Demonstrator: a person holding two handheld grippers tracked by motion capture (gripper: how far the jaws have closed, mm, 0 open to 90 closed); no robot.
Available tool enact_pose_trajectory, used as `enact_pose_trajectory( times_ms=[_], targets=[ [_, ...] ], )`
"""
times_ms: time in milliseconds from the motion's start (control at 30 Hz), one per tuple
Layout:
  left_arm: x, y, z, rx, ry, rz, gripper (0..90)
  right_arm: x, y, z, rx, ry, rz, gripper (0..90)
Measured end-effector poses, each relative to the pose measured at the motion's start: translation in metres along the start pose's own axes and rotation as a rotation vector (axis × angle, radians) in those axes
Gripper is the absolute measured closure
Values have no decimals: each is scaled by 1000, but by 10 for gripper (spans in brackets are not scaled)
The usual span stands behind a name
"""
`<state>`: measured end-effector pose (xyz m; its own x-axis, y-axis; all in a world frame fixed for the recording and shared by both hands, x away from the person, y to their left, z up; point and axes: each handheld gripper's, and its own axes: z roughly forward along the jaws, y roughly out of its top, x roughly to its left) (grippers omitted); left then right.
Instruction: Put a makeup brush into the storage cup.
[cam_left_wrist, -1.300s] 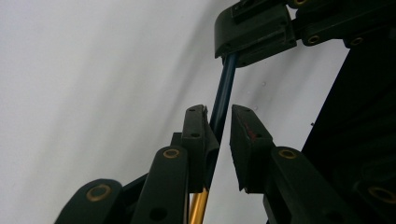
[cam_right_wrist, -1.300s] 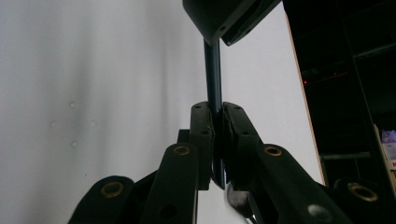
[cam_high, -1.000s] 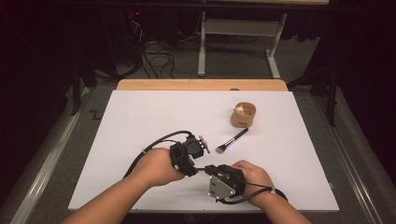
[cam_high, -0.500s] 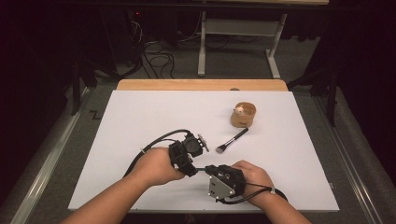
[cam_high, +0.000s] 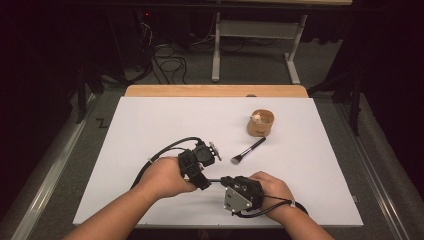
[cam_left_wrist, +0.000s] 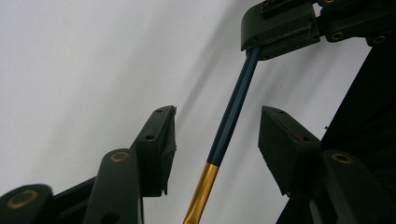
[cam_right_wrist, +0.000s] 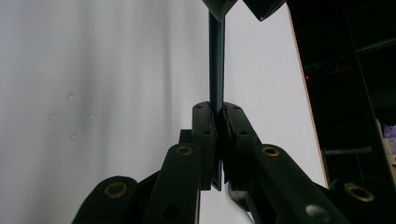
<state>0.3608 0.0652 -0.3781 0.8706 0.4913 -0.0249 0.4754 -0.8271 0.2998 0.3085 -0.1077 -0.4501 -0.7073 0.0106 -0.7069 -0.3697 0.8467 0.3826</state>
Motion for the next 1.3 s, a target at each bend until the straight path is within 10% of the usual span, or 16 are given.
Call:
enact_pose_trajectory(
  times_ms=[1300],
  targets=[
    [45,-57,15,-48,4,-154,422,-2,-34,-3,80,4,70,860]
  ],
)
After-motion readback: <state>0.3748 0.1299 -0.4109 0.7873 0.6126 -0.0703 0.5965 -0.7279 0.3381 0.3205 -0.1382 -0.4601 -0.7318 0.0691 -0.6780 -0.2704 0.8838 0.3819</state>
